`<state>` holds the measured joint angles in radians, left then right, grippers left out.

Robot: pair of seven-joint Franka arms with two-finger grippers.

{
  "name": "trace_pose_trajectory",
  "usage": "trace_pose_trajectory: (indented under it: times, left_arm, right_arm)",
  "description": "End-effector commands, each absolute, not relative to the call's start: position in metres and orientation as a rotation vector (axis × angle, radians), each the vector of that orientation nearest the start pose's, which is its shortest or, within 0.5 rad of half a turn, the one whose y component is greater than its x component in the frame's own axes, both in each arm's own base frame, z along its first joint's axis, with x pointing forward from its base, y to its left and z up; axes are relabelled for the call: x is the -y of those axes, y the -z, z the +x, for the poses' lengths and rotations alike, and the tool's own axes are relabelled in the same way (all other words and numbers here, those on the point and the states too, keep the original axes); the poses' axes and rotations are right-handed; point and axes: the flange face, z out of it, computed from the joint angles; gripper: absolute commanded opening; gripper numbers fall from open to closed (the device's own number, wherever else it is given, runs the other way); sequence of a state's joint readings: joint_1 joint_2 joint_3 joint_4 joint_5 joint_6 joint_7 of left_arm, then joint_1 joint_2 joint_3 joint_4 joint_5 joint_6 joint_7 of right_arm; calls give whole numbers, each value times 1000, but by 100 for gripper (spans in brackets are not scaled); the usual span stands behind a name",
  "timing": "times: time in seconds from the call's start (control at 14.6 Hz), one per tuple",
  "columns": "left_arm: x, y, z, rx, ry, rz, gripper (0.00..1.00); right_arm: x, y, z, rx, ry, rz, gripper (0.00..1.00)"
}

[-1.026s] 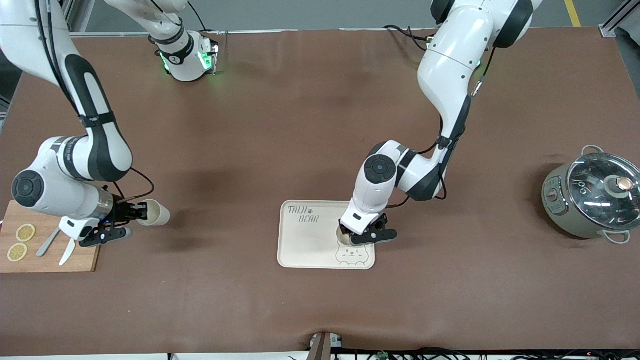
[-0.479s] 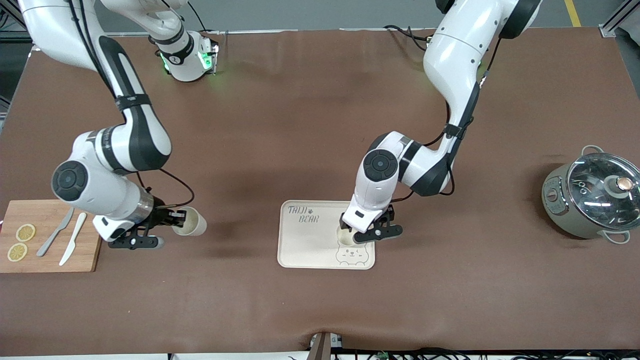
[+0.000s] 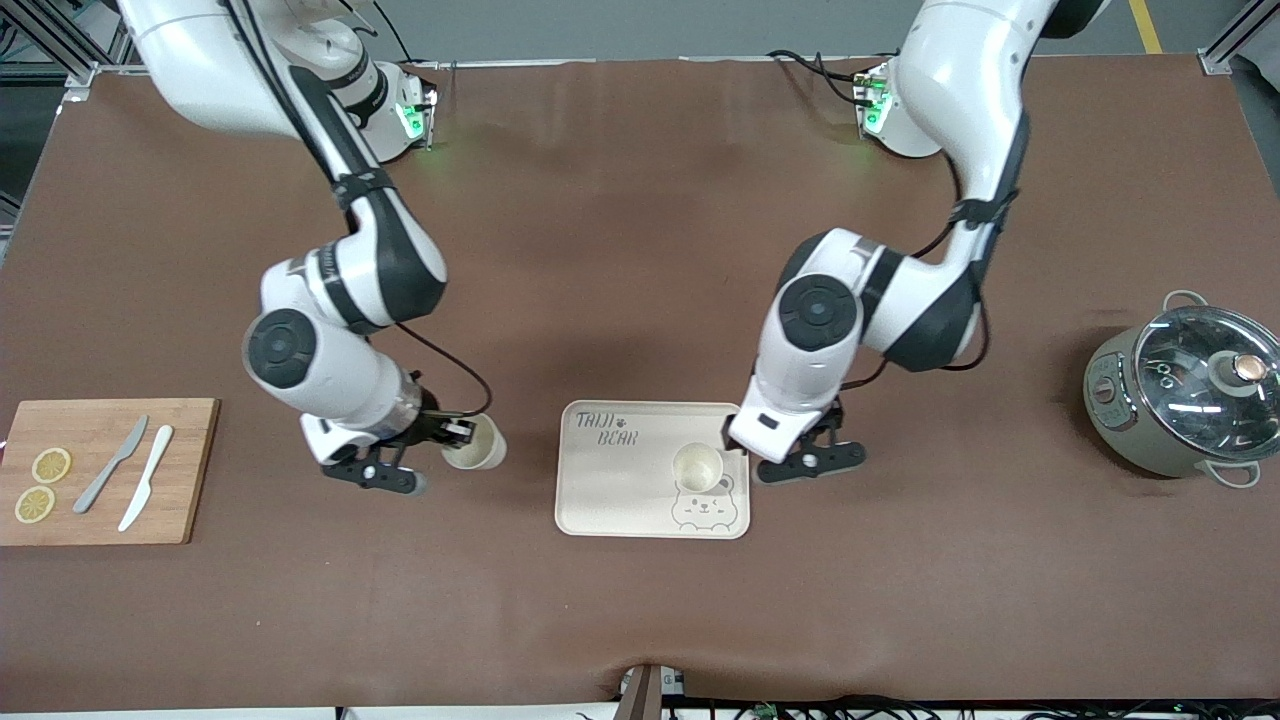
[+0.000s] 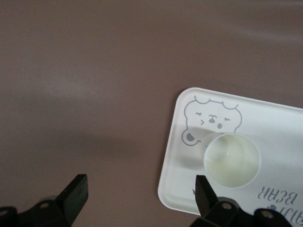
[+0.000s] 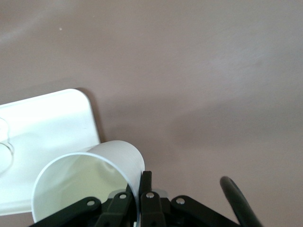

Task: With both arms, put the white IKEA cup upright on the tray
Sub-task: 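Carry the cup with the right gripper to the tray while the left withdraws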

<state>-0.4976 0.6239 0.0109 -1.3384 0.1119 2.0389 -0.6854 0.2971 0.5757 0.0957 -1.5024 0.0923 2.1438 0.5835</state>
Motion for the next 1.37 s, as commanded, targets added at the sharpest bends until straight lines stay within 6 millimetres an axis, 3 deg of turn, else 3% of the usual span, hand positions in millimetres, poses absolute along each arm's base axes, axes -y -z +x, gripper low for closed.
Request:
trace_pose_trajectory:
  times: [0.0,0.21,0.48,0.62,0.82,1.09,1.3]
  left_arm:
    - [294,-399,660,157,160,-3074,100]
    - [242,-426,676,98,185,-3075,100]
    - [184,-447,687,23,192,-3079,100]
    - [164,-457,683,-12,150,-3073,100]
    - [117,-468,687,-10,143,-3113,100]
    - [49,-483,673,-88,118,-3140,100]
    - [13,-491,651,-171,95,-3146,100]
  right_arm:
    - [-302,-335,671,-490,4,-2936,0]
    - [-335,-325,669,-580,11,-2909,0]
    - [-354,-308,677,-675,73,-2850,0]
    - [-365,-294,676,-686,104,-2835,0]
    - [-379,-276,681,-712,119,-2821,0]
    - [-410,-246,667,-687,147,-2845,0]
    - [-417,-232,660,-668,150,-2871,0]
